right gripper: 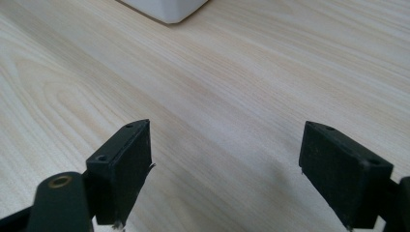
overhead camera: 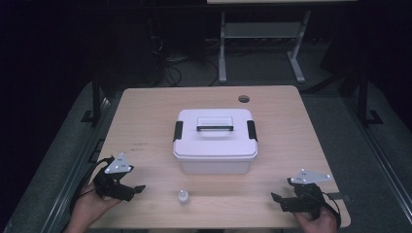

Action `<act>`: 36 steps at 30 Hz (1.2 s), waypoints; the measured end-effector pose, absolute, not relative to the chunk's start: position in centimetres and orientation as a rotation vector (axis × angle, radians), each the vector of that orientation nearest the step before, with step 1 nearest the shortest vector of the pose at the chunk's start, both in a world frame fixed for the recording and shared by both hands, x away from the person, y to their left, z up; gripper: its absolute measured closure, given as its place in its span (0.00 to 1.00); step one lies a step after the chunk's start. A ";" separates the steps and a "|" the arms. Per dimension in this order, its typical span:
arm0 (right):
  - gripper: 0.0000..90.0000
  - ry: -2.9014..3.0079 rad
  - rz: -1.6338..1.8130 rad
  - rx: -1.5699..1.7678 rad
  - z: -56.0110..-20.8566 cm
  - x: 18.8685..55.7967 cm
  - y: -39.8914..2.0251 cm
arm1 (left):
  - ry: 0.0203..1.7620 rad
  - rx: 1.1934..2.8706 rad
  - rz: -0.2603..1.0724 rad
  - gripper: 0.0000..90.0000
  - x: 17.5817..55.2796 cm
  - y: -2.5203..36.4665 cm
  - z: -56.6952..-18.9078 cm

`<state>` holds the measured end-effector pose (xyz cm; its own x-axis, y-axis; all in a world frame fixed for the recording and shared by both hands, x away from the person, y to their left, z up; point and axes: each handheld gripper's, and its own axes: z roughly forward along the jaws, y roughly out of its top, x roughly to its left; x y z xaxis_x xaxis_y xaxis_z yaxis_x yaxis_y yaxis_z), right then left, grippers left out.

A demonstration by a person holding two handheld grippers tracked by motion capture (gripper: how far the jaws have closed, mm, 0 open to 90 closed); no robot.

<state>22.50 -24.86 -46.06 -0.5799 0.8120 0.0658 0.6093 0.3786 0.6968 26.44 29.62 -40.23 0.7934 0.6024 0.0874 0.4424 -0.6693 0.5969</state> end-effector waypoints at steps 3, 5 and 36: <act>0.20 2.343 1.013 1.257 -46.0 22.4 -25.0 | 0.758 2.428 0.360 0.21 26.9 29.2 -39.2; 0.20 2.340 1.016 1.259 -46.0 22.4 -25.1 | 0.745 2.430 0.346 0.21 27.2 28.9 -38.4; 0.20 2.369 1.027 1.237 -46.0 22.4 -24.6 | 0.593 2.545 0.334 0.23 31.0 23.1 -29.6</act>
<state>22.35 -24.64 -46.01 -0.5952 0.7999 0.0764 0.6027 0.3815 0.7008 31.00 23.14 -29.58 0.8748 0.4694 0.1203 0.3463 -0.7793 0.5223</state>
